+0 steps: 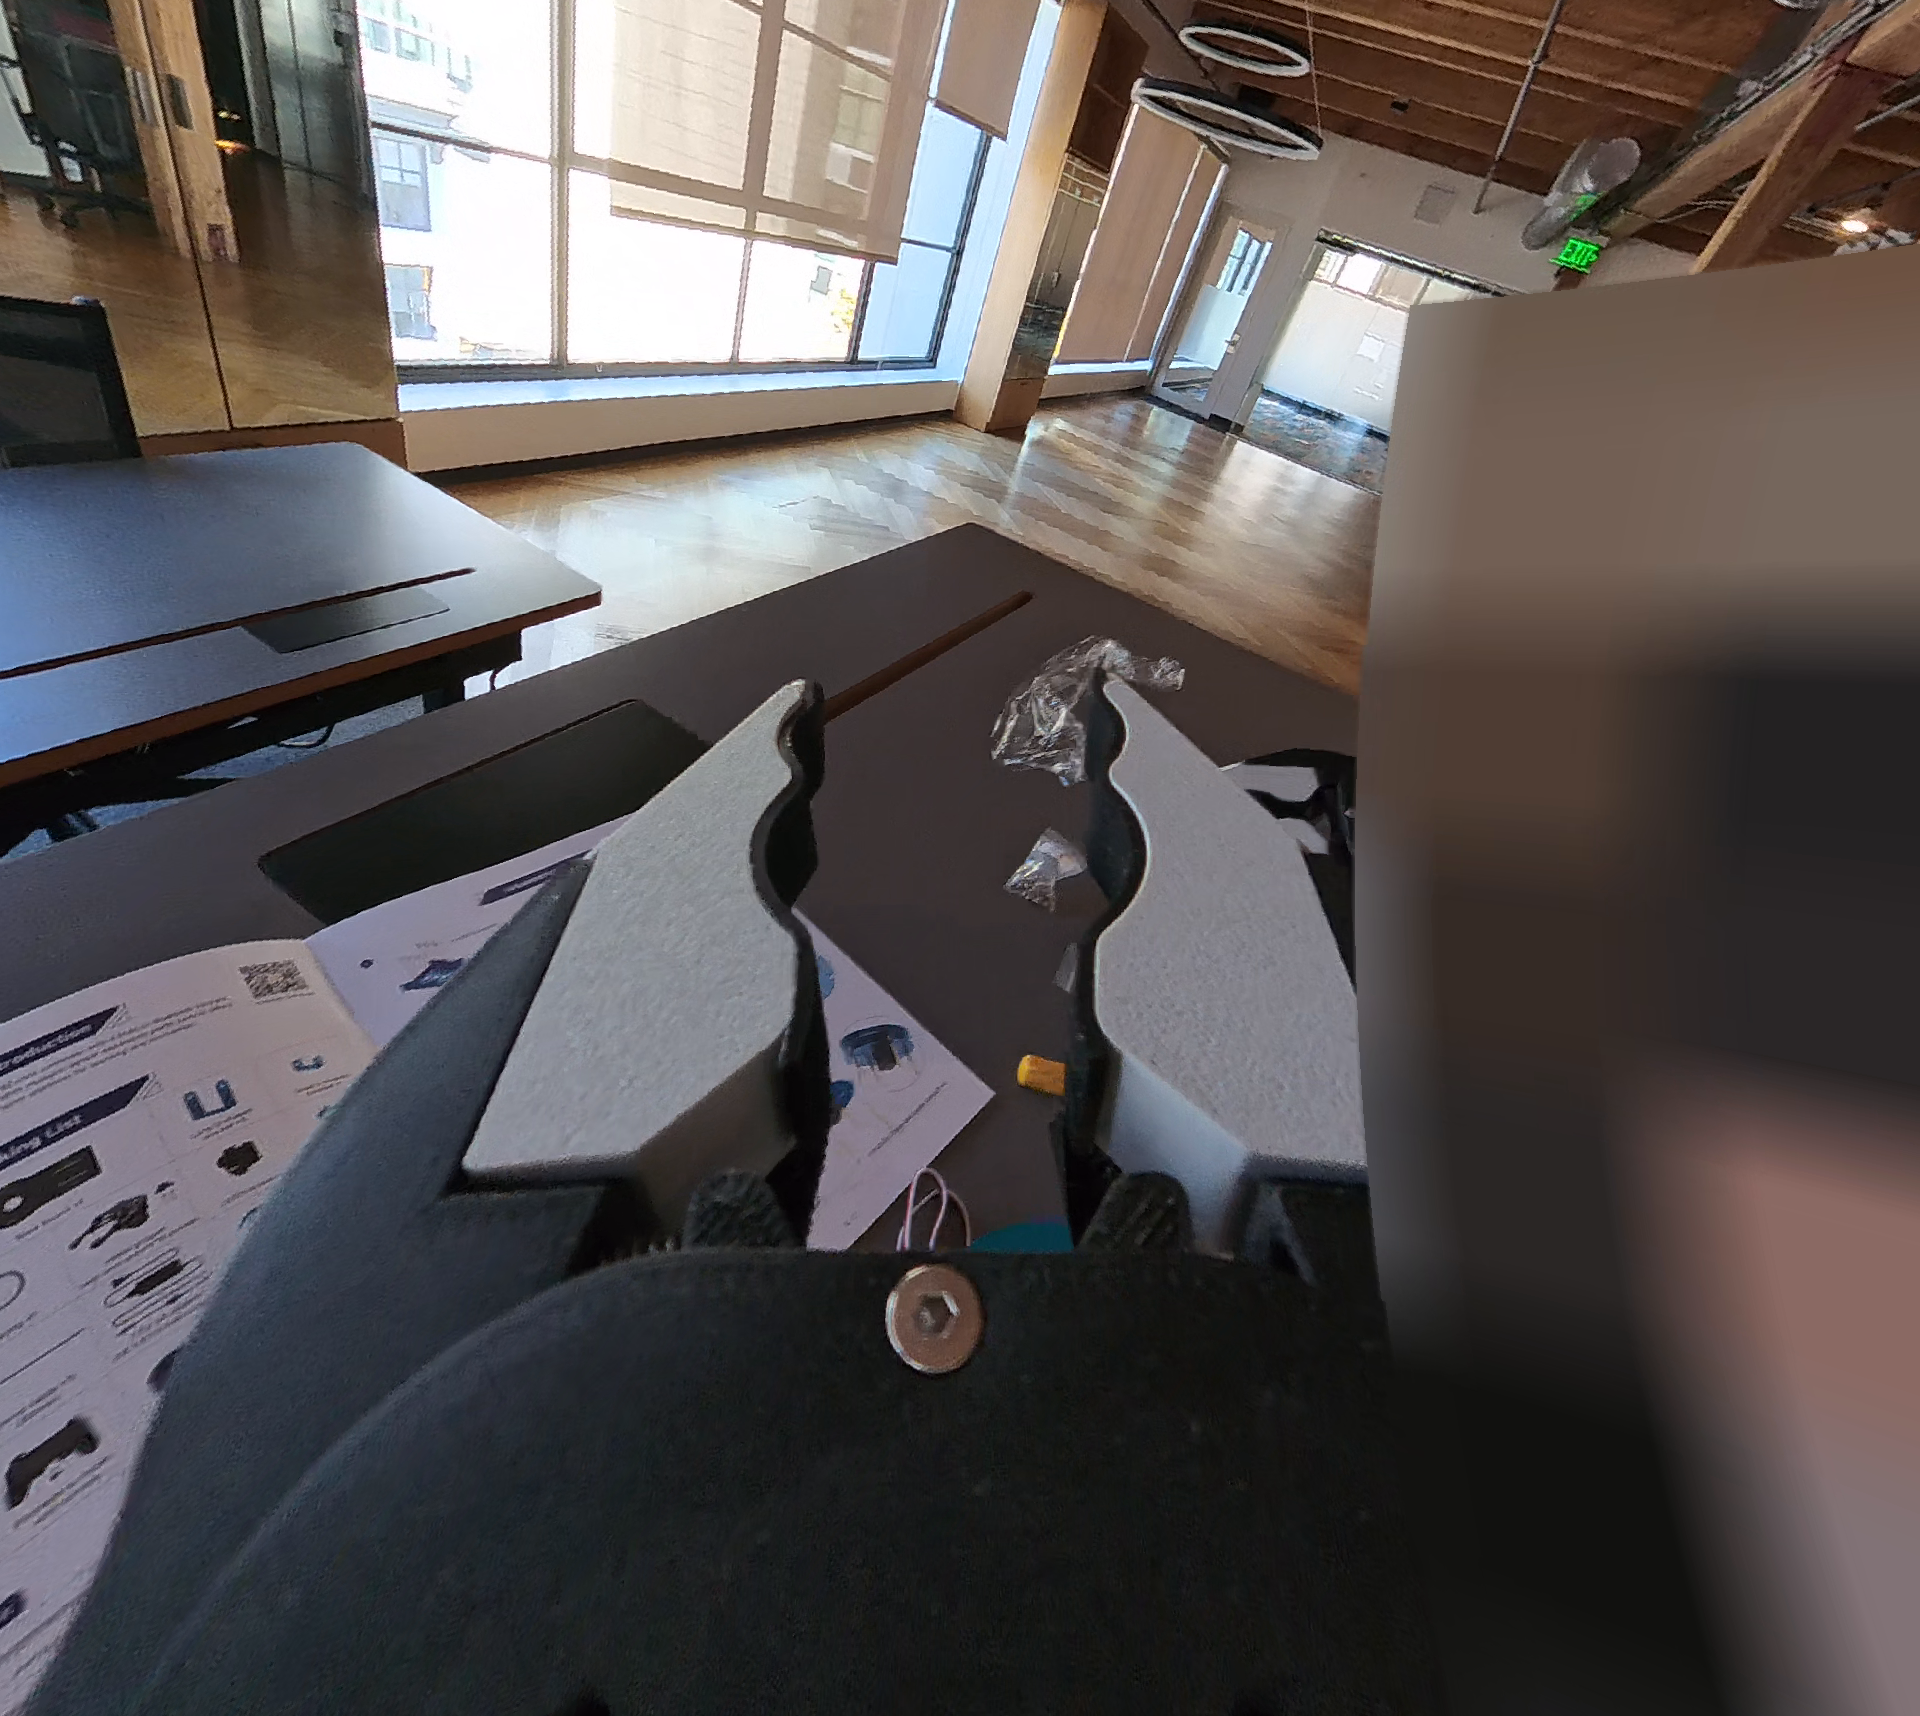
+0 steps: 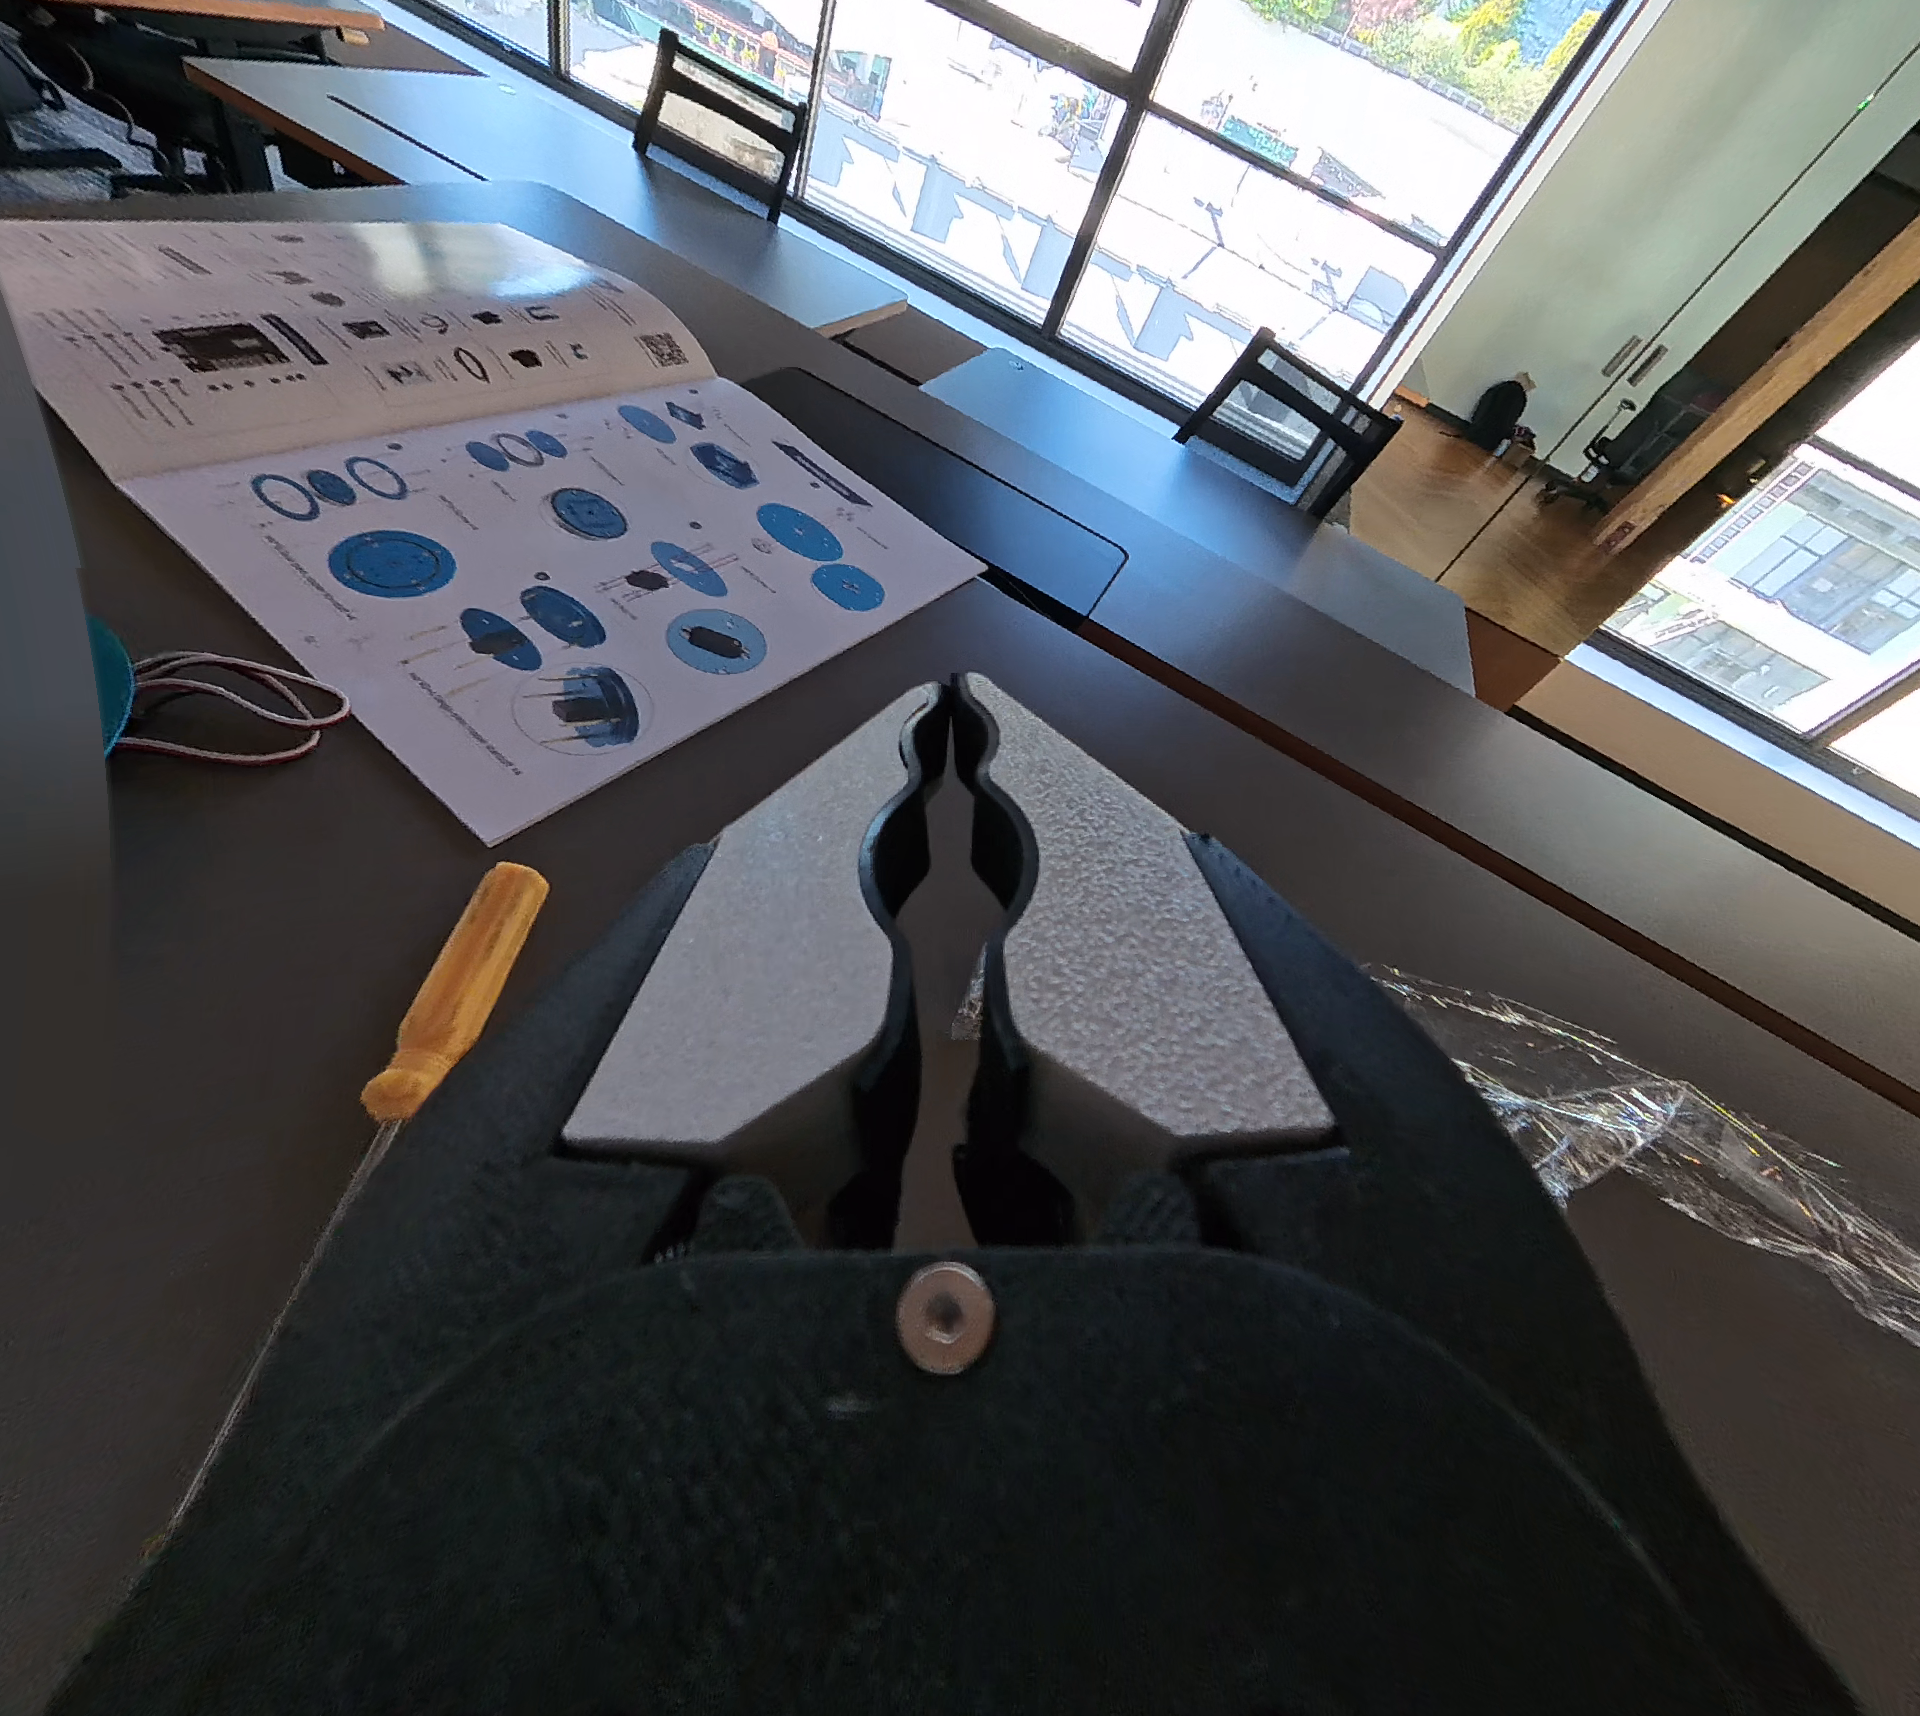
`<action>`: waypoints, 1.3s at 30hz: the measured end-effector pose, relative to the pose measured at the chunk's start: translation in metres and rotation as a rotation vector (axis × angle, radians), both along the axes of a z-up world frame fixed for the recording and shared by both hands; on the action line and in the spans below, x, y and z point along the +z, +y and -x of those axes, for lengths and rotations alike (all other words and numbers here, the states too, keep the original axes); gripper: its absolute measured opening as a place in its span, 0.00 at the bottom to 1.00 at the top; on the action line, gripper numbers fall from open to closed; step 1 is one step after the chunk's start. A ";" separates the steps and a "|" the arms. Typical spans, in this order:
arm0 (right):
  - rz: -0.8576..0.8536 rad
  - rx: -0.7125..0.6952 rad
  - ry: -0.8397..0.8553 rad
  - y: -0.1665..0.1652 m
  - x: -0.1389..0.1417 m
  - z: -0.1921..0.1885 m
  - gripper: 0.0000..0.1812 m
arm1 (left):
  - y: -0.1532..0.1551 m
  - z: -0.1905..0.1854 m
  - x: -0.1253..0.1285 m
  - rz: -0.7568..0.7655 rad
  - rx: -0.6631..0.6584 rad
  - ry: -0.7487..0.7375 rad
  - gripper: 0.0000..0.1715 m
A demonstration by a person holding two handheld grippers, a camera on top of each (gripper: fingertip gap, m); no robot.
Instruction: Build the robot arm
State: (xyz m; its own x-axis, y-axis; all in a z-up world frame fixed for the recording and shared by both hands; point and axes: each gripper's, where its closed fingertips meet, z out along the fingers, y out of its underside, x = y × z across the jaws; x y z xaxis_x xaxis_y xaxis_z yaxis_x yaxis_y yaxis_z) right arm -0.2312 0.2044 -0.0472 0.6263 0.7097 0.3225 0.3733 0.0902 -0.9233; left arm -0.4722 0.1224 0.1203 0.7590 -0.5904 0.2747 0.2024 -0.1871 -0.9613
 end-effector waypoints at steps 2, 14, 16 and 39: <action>0.002 0.010 -0.008 -0.002 -0.002 0.003 0.00 | -0.007 -0.010 0.006 -0.020 -0.026 -0.004 0.29; 0.264 0.563 -0.017 -0.109 -0.023 0.078 0.12 | -0.156 0.004 -0.074 0.116 0.179 0.136 0.30; 0.346 0.729 -0.076 -0.145 -0.033 0.086 0.14 | -0.193 0.021 -0.115 0.144 0.301 0.192 0.31; 0.242 0.626 -0.122 -0.191 -0.049 0.071 0.11 | -0.269 0.087 -0.233 0.129 0.316 0.253 0.19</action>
State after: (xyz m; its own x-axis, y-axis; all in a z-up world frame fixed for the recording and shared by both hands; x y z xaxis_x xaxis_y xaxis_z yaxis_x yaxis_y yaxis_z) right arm -0.3023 0.0131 -0.0961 0.0430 0.9875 0.1514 0.4209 0.1195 -0.8992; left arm -0.5591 -0.1465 -0.1124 0.9501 -0.2910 0.1127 0.0296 -0.2755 -0.9609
